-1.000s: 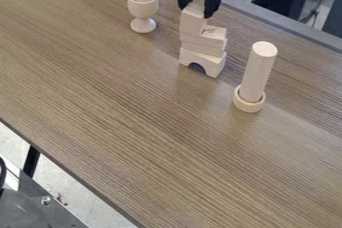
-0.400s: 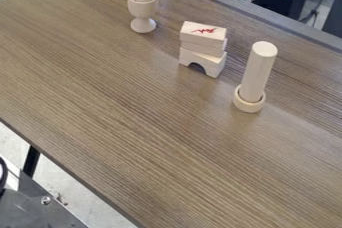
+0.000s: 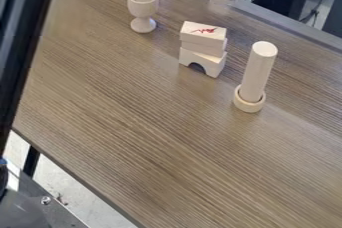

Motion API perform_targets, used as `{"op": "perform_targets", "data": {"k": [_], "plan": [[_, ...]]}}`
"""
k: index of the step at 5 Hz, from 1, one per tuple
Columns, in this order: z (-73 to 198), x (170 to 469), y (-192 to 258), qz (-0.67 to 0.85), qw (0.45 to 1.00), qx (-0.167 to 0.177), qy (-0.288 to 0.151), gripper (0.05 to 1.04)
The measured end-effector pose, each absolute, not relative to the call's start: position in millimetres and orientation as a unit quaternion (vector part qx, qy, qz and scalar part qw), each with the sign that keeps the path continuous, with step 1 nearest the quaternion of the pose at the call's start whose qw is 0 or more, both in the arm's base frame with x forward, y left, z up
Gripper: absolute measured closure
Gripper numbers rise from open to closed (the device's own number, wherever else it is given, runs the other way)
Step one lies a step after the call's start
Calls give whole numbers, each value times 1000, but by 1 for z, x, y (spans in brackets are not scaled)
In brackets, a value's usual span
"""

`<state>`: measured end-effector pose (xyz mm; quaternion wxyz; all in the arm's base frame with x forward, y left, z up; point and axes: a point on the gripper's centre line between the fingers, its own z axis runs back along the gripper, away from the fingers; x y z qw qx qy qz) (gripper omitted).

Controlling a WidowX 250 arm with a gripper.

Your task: Put the white cube behind the arch and rectangular cubes

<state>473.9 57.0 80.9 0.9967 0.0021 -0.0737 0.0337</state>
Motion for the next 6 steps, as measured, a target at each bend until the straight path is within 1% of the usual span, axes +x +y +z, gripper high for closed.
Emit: {"op": "perform_targets", "data": {"k": [1,2,3,4,5,6], "plan": [[70,472,59,36,997,2,-66,555],[48,459,63,51,998,8,-45,504],[38,453,62,57,998,10,-38,204],[43,450,62,59,997,12,-44,69],[89,450,61,77,992,20,-101,79],[140,443,61,105,981,45,-155,85]]}}
